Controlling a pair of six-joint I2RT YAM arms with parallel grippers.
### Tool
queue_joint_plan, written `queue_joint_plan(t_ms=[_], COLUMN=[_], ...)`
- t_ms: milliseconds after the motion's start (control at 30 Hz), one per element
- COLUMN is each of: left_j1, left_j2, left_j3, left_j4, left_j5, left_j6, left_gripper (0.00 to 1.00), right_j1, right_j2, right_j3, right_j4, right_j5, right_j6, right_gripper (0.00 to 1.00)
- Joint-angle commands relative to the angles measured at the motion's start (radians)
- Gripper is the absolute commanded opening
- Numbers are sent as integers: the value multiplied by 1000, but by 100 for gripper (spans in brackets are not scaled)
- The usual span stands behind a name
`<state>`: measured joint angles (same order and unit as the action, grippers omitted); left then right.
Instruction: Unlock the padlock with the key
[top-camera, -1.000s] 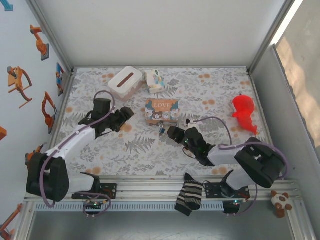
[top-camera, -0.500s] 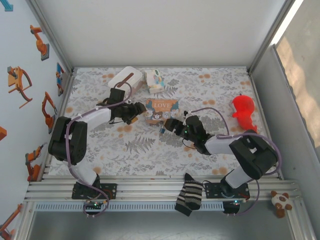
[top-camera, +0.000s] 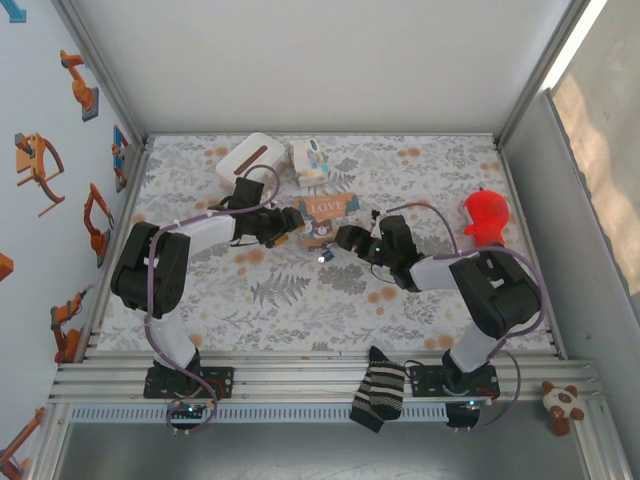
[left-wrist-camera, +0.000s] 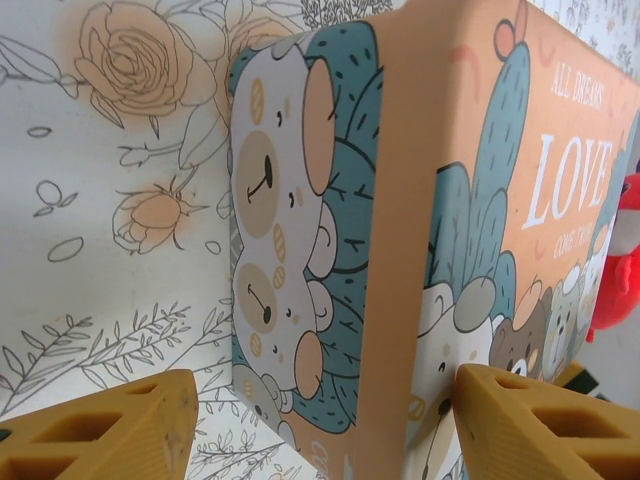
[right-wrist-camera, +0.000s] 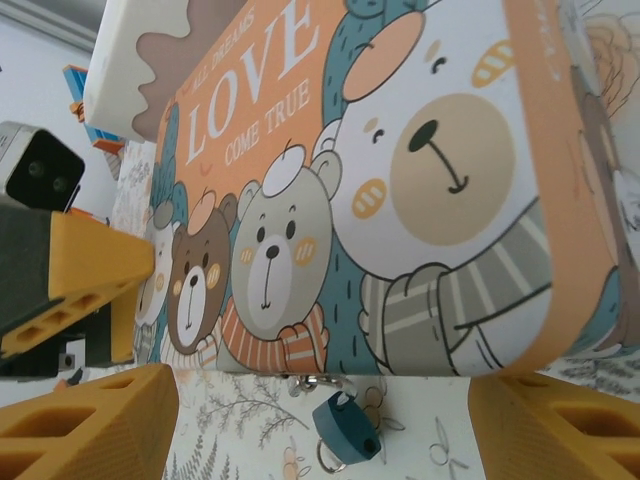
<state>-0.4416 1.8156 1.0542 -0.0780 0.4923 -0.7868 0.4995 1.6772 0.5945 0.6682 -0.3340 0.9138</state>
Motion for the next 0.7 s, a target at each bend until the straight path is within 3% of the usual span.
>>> queue_joint_plan(t_ms=[0,333,667], left_j1=[-17,-20,-22], left_j2=[-6,-39,-39], left_j3=[-68,-66,-69], left_j4=[-104,-110,-113], left_j5=[-75,-95,-104], left_j6=[22,8,7], left_gripper=[67,67,66], right_j1=[-36,-23,70], right_j2=[11,-101,6], right_j3=[26,-138,-110], right_j4=[0,102,248], right_j5=[-68,-75,-38], right_j6=[-62,-88,-87], right_gripper=[75,71,64])
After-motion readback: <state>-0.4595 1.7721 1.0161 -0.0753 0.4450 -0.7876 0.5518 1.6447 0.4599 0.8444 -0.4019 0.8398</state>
